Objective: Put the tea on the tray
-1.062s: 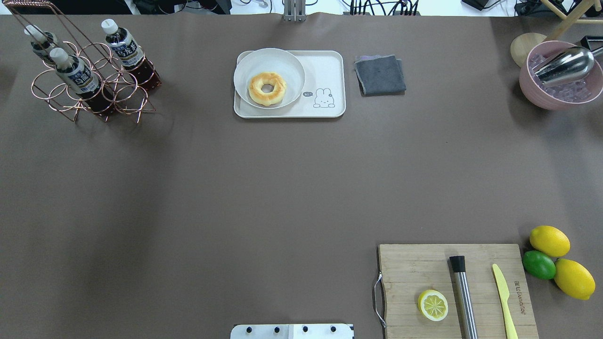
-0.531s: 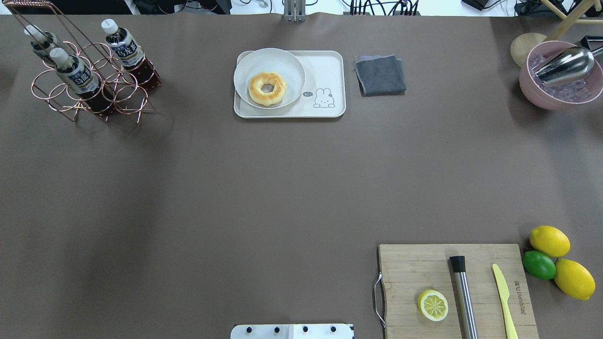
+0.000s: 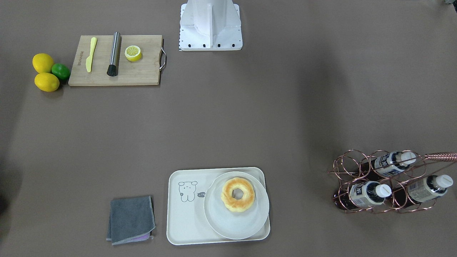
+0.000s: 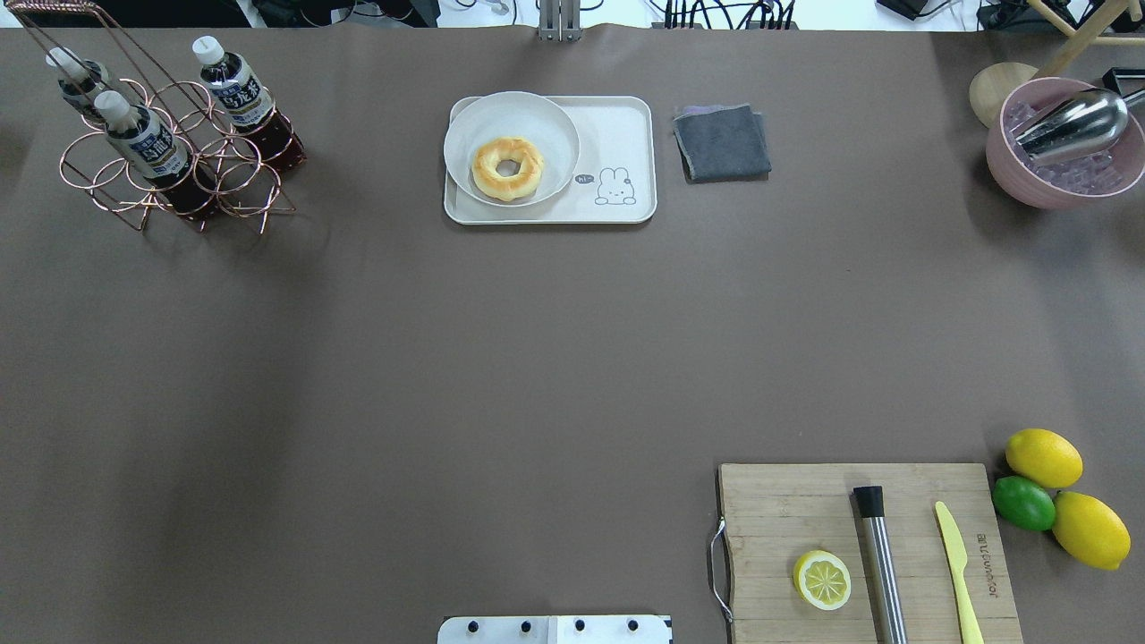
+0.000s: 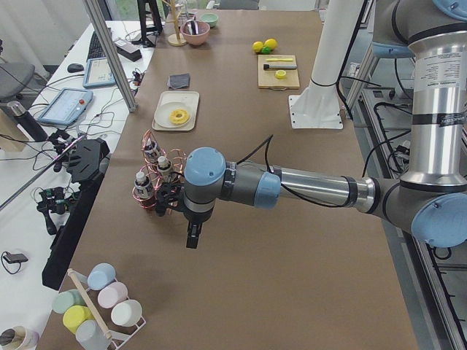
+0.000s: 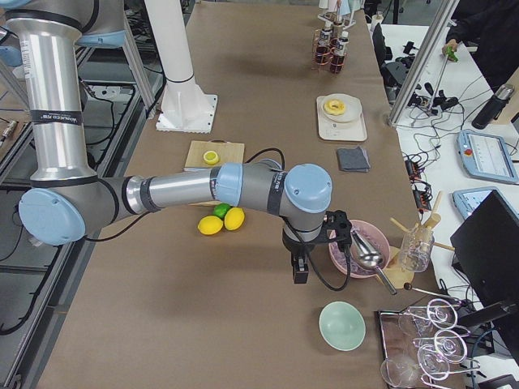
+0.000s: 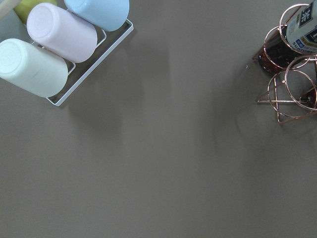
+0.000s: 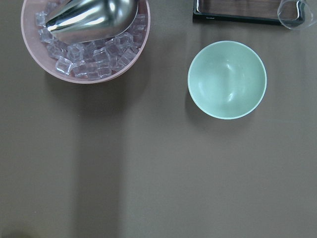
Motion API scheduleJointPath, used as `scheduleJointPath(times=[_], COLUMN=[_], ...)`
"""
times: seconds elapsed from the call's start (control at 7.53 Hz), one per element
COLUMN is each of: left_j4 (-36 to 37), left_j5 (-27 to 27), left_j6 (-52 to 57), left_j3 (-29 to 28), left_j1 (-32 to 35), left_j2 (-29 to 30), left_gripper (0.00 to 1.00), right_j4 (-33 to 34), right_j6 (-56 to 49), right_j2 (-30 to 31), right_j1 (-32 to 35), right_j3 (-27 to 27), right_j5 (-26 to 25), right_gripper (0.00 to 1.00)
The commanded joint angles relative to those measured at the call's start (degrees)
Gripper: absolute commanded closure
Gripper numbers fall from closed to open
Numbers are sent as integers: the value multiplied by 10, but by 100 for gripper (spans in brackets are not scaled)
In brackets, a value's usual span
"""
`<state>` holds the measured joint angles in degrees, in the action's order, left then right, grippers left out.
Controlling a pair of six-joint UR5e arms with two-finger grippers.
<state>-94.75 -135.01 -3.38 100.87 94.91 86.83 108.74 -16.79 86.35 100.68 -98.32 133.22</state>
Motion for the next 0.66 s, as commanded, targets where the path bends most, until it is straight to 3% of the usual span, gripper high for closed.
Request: scheduleJointPath(times=[0.0,0.53], left_j4=[0,-2], left_j5=[0,-2], left_j6=[0,0], left_j3=[-1,6], left_j1=[-1,-2], left_j2=[-3,3], left_gripper=[2,2], right_j4=[0,-1], right_j6=[1,1], right_j2=[-2,-4], right_j1=[-5,-9], right_j3=[0,-2], right_j5=[-1,-2], right_gripper=[0,0])
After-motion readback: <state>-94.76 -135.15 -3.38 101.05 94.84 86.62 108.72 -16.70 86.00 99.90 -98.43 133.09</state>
